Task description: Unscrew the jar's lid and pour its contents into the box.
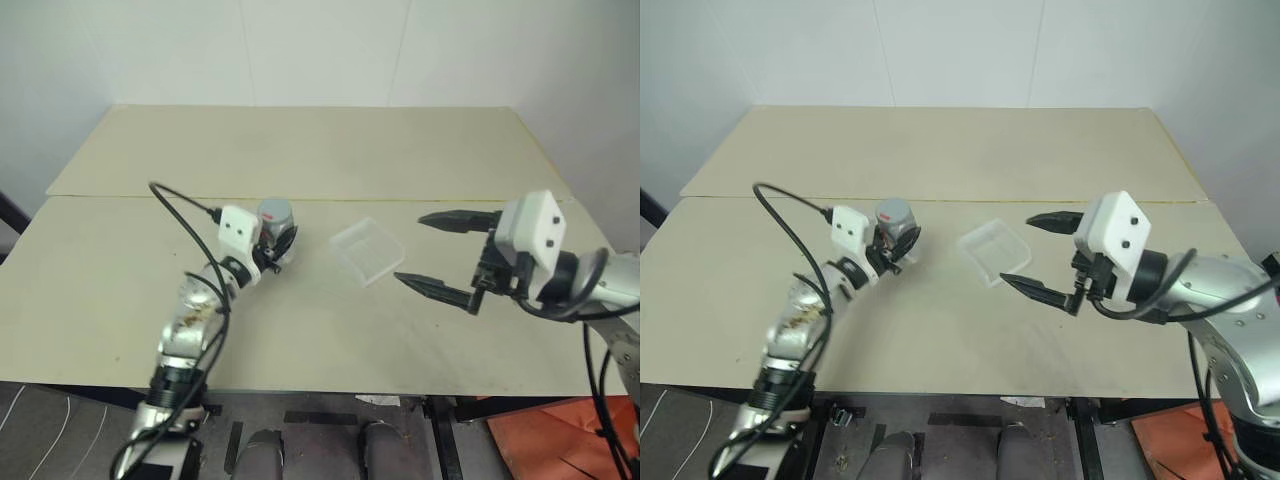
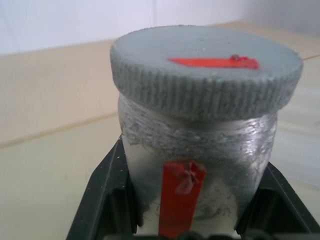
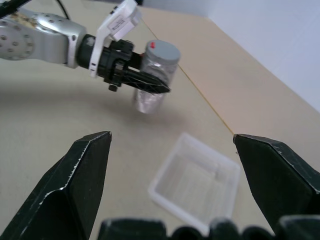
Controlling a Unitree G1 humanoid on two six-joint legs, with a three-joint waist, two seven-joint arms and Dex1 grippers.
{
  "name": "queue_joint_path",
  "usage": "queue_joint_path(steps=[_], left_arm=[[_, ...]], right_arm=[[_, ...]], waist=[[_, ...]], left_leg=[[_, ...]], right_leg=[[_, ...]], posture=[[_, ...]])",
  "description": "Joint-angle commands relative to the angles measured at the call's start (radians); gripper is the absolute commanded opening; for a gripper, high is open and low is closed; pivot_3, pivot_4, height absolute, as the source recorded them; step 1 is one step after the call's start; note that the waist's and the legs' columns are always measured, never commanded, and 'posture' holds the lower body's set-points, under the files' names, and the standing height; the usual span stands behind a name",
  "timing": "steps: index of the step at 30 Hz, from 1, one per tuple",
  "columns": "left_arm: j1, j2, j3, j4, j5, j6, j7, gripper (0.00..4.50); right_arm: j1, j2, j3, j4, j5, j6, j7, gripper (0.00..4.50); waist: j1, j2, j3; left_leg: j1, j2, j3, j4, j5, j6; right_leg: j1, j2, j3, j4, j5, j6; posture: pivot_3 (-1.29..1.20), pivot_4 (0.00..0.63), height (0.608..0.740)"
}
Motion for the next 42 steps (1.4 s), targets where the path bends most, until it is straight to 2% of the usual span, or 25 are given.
queue_joint_path(steps=[1,6,10,17,27,30,33,34,38,40,42], left_arm=[[-0.089,0.098,0.025,-0.041,-0.168,0.094,-0.251,1.92],[-0.233,0.174,-0.011,0.047,-0.296,0.208,-0.521,1.92],[-0.349,0.159,-0.059,0.122,-0.289,0.206,-0.631,1.92],[-0.435,0.111,-0.108,0.225,-0.226,0.101,-0.720,1.92],[-0.441,0.099,-0.103,0.247,-0.192,0.056,-0.737,1.92],[-0.435,0.101,-0.100,0.236,-0.196,0.057,-0.734,1.92],[-0.429,0.102,-0.096,0.225,-0.199,0.058,-0.730,1.92],[-0.429,0.102,-0.095,0.225,-0.197,0.054,-0.728,1.92],[-0.433,0.104,-0.090,0.224,-0.191,0.024,-0.738,1.92],[-0.445,0.108,-0.088,0.230,-0.196,0.015,-0.761,1.92],[-0.452,0.122,-0.089,0.227,-0.220,0.010,-0.838,1.92]], right_arm=[[-0.102,0.051,0.040,0.031,0.060,0.039,-0.032,4.50],[-0.339,0.155,0.110,0.138,0.115,0.137,-0.082,4.50],[-0.521,0.237,0.149,0.225,0.152,0.252,-0.149,4.50],[-0.597,0.265,0.221,0.269,0.089,0.295,-0.180,4.50],[-0.605,0.297,0.251,0.276,0.056,0.314,-0.182,4.50],[-0.602,0.309,0.246,0.280,0.052,0.311,-0.182,3.91],[-0.601,0.315,0.244,0.283,0.053,0.314,-0.176,2.94],[-0.601,0.318,0.243,0.287,0.058,0.315,-0.170,2.75],[-0.586,0.327,0.235,0.306,0.077,0.298,-0.127,2.75],[-0.576,0.323,0.237,0.333,0.085,0.249,-0.038,2.75],[-0.567,0.315,0.225,0.379,0.116,0.182,0.121,2.75]], waist=[[-0.004,0.000,0.000],[-0.018,0.000,0.000],[-0.025,0.001,0.000],[-0.027,0.001,0.001],[-0.044,0.001,0.001],[-0.049,0.001,0.001],[-0.051,0.001,0.001],[-0.050,0.001,0.001],[-0.050,0.001,0.001],[-0.050,0.001,0.001],[-0.050,0.001,0.001]], left_leg=[[0.000,0.000,0.000,0.000,0.000,0.000],[-0.001,0.000,-0.001,0.000,0.000,0.000],[-0.001,0.000,-0.001,-0.001,0.000,0.000],[-0.003,0.000,-0.001,-0.001,0.001,-0.001],[-0.003,0.000,-0.002,-0.001,0.001,-0.001],[-0.003,0.000,-0.002,-0.001,0.001,-0.001],[-0.003,0.000,-0.002,-0.001,0.001,-0.001],[-0.003,0.000,-0.002,-0.001,0.001,-0.001],[-0.003,0.000,-0.002,-0.001,0.001,-0.001],[-0.003,0.000,-0.002,-0.001,0.001,-0.001],[-0.003,0.000,-0.002,-0.001,0.001,-0.001]], right_leg=[[0.000,0.000,0.000,0.000,0.000,0.000],[-0.001,0.000,0.000,0.000,0.000,0.000],[-0.003,0.000,0.000,0.002,0.000,-0.001],[-0.005,0.000,-0.001,0.002,0.000,-0.001],[-0.006,0.000,-0.001,0.003,-0.001,-0.001],[-0.006,0.000,-0.001,0.003,-0.001,-0.001],[-0.006,0.000,0.000,0.004,-0.001,-0.001],[-0.006,0.000,0.000,0.004,-0.001,-0.001],[-0.006,0.000,0.000,0.004,-0.001,-0.001],[-0.006,0.000,-0.001,0.004,-0.001,-0.001],[-0.006,0.000,-0.001,0.004,-0.001,-0.001]], posture=[[0.00,0.150,0.740],[0.00,0.150,0.740],[0.00,0.150,0.740],[0.00,0.150,0.740],[0.00,0.150,0.740],[0.00,0.150,0.740],[0.00,0.150,0.740],[0.00,0.150,0.740],[0.00,0.150,0.740],[0.00,0.150,0.740],[0.00,0.150,0.740]])
